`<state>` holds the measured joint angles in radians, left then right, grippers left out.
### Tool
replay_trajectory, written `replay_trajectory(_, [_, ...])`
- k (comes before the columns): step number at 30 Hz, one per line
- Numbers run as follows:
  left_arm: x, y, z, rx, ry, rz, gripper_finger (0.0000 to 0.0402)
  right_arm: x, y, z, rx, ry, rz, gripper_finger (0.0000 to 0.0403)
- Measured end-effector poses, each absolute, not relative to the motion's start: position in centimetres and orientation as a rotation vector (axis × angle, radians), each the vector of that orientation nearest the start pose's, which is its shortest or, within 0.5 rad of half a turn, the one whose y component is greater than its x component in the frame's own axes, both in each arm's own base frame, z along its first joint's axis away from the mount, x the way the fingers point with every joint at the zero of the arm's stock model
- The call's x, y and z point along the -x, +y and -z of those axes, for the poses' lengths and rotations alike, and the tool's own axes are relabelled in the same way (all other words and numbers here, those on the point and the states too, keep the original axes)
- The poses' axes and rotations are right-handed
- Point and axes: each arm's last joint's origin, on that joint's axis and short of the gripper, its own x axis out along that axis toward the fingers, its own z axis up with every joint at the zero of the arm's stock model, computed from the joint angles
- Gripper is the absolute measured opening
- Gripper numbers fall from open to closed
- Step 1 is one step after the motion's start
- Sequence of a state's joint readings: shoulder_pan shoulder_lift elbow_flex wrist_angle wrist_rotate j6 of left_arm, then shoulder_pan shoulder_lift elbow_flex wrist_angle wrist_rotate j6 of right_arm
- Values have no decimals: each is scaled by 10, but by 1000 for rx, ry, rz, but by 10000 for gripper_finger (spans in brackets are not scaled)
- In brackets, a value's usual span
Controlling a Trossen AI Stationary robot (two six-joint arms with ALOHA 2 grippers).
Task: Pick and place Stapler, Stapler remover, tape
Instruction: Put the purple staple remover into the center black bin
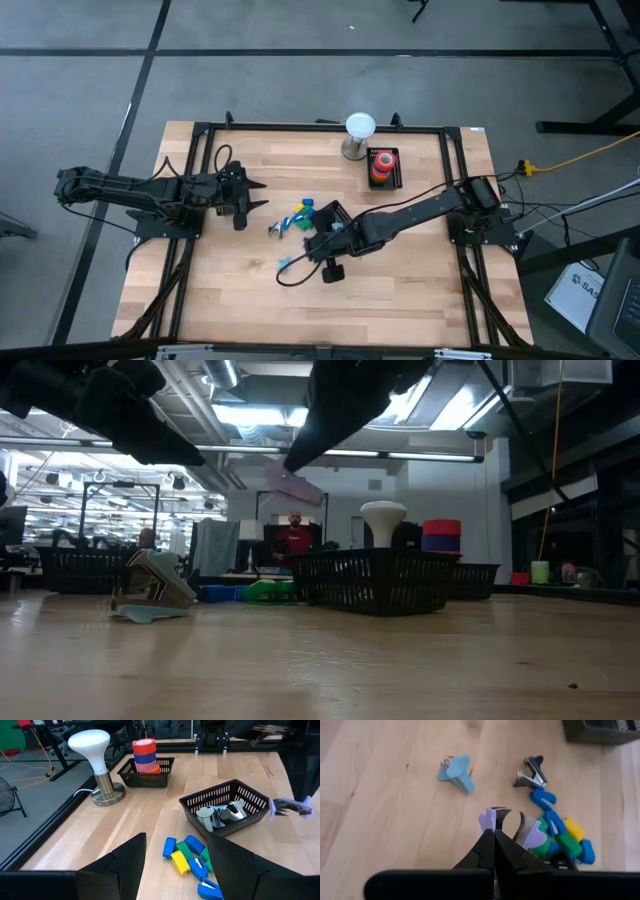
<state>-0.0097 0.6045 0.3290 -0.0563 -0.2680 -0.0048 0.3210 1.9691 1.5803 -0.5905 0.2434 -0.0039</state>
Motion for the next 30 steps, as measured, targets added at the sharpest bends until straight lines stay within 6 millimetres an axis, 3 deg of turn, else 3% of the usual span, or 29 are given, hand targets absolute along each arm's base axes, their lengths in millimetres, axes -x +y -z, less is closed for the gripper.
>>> replay_trajectory(12, [-145,6,-213,-41,329,-257,210,-388,121,-230,211,1094,23,0])
replay_trajectory(30, [-145,6,-213,-41,329,-257,210,-381,91,-228,121,1151,395,0])
